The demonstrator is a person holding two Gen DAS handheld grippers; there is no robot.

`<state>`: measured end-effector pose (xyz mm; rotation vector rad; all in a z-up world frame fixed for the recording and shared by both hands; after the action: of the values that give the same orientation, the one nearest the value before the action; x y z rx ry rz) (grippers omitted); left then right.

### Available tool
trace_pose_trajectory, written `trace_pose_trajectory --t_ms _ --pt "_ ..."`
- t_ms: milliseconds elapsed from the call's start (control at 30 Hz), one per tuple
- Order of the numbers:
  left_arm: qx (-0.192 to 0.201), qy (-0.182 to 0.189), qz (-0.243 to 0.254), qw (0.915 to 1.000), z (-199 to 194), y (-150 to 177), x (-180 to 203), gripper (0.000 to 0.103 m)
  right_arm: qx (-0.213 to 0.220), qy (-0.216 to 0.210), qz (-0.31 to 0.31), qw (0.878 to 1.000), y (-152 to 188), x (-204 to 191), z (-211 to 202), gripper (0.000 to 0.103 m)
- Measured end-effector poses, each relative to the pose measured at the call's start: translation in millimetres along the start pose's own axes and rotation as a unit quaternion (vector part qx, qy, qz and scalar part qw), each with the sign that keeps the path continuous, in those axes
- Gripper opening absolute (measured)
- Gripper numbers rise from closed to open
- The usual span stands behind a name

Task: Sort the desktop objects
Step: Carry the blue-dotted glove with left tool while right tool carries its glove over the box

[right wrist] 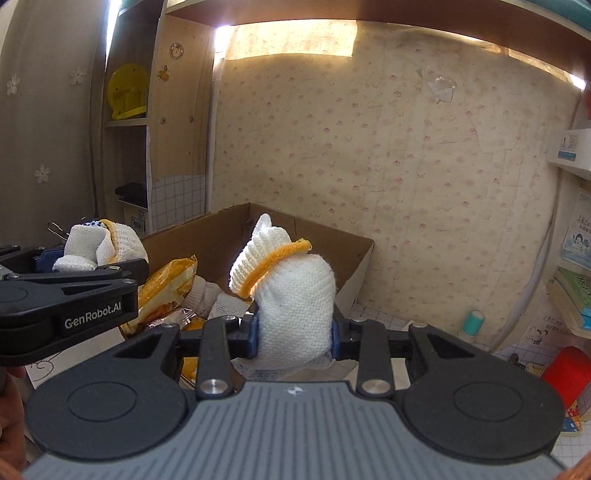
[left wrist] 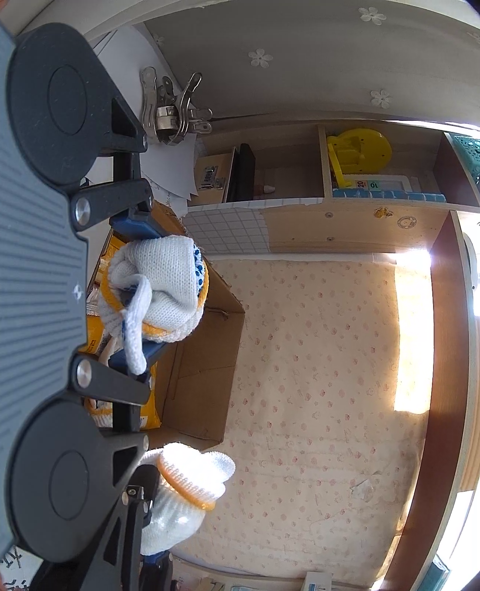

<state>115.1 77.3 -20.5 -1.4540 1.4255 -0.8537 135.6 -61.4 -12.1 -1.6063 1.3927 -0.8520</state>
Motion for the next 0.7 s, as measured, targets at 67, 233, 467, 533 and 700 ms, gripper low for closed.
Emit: trace_pose_trajectory --t_ms 67,233,467,533,700 --pt "-0.001 -0.001 0.000 1.0000 2.2 0.2 -0.3 0.059 -0.002 0.000 0.000 1.000 -0.6 -1.3 3.8 0.034" --pt "-0.008 -0.003 -0.001 1.0000 9.1 1.4 -1.2 0.059 -0.006 -0.003 -0.001 1.000 -0.1 -3.1 11.3 0.034" --pt "-0.013 0.000 0.001 0.9999 18.3 0.9 0.1 0.059 -0.013 -0.002 -0.002 1.000 -1.6 -2.6 24.2 0.034" --pt "-0.015 0.001 0.003 0.9999 21.3 1.3 0.2 0.059 -0.015 -0.002 -0.002 1.000 -2.7 -2.1 28.8 0.034" --pt "-0.021 0.006 0.004 0.9998 28.6 2.7 0.5 0.059 -0.020 -0.001 -0.005 1.000 -5.5 -0.6 41.8 0.034"
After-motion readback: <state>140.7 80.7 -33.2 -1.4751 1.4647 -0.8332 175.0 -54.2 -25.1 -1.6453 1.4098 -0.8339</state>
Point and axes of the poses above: each gripper's, at about its wrist camera, not at the fingertips, and z roughly the way its jaws point, x to its right, y to its underside, the point moved 7 cm from there along z, roughly the way its jaws point, and after that the axes turned 8 degrees about z, right-handed, at the moved point
